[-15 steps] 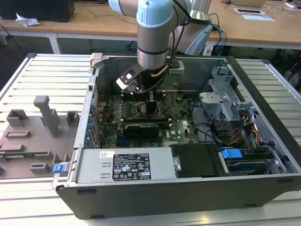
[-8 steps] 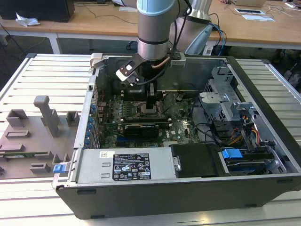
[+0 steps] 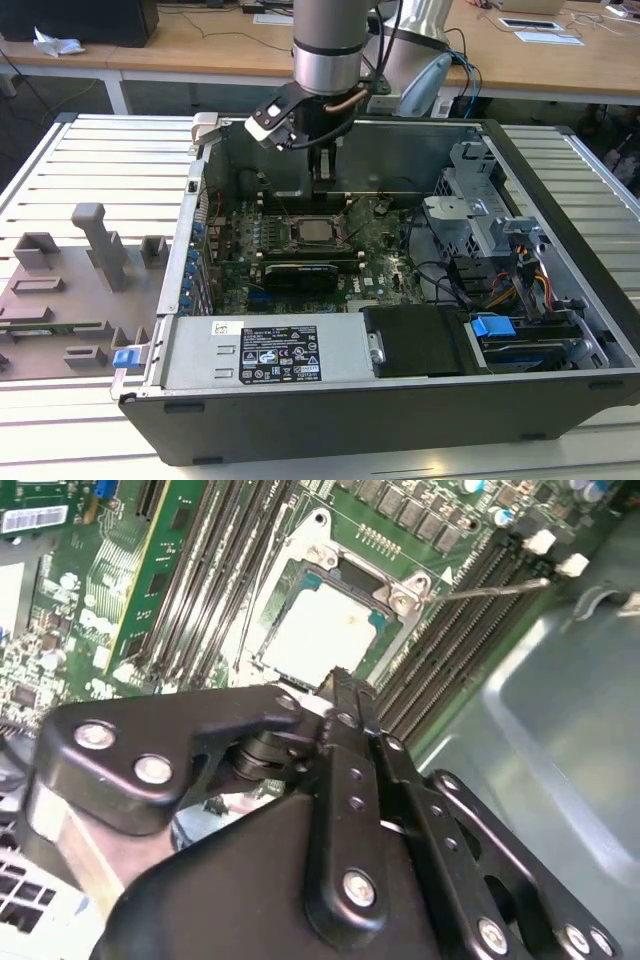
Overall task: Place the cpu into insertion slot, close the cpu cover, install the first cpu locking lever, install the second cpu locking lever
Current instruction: 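Place the cpu into insertion slot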
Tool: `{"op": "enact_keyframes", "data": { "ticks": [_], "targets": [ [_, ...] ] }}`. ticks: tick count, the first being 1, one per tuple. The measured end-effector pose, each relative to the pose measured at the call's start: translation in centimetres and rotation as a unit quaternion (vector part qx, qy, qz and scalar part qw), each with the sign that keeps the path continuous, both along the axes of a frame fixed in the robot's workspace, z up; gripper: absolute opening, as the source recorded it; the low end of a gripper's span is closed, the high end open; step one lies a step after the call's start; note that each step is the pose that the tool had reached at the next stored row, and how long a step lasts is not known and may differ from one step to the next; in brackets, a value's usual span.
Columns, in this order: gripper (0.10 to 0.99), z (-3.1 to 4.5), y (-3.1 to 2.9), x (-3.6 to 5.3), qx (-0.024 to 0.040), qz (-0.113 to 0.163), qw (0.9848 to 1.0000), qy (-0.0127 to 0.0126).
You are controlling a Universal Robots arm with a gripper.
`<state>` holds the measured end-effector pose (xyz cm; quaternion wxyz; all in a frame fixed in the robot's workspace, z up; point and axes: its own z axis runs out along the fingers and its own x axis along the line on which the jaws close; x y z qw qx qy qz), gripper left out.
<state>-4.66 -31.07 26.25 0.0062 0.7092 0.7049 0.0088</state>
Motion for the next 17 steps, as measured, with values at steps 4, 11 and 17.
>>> {"op": "enact_keyframes", "data": {
  "ticks": [4,11,17],
  "targets": [
    [0.102,1.74,0.11,0.01,-0.0003,0.0,1.0,0.0],
    [0.102,4.41,0.12,0.0,-0.0003,0.0,1.0,0.0],
    [0.102,4.45,0.12,0.0,-0.0003,0.0,1.0,0.0]
  ]
}}
